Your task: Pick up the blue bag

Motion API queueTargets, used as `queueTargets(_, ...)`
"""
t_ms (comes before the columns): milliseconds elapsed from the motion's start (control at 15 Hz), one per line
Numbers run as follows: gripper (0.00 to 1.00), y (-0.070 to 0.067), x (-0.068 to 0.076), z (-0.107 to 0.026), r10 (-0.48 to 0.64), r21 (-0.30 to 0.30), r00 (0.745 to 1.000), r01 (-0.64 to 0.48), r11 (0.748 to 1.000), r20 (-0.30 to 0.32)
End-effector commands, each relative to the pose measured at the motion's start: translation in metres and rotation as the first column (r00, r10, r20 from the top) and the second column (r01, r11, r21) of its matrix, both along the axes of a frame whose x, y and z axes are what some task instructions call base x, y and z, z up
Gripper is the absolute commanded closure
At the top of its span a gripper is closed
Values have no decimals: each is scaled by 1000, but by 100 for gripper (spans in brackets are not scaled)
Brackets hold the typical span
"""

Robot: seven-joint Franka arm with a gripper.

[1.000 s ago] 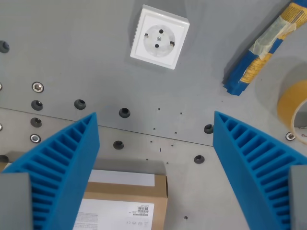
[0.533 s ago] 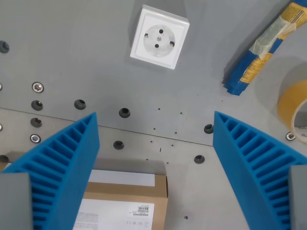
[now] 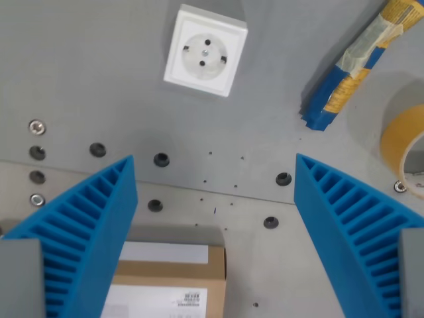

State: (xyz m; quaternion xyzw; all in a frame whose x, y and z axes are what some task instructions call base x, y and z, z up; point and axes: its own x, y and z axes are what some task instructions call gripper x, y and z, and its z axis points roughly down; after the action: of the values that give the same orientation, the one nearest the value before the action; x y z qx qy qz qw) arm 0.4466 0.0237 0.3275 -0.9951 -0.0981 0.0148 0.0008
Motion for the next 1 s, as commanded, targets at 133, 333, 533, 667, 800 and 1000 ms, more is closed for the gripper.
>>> queueTargets(133, 0, -13, -4, -19, -161, 13, 981, 161, 987, 106)
queueTargets(333, 0, -25, -5, -29, -222, 24, 968, 221, 975, 117)
queueTargets(533, 0, -40, -1, -43, -286, 37, 950, 284, 958, 124)
queueTargets(667, 0, -51, 4, -53, -325, 43, 938, 322, 946, 120)
queueTargets(800, 0, -61, 10, -63, -365, 46, 925, 362, 931, 108)
queueTargets(1000, 0, -74, 12, -78, -415, 50, 904, 411, 910, 105)
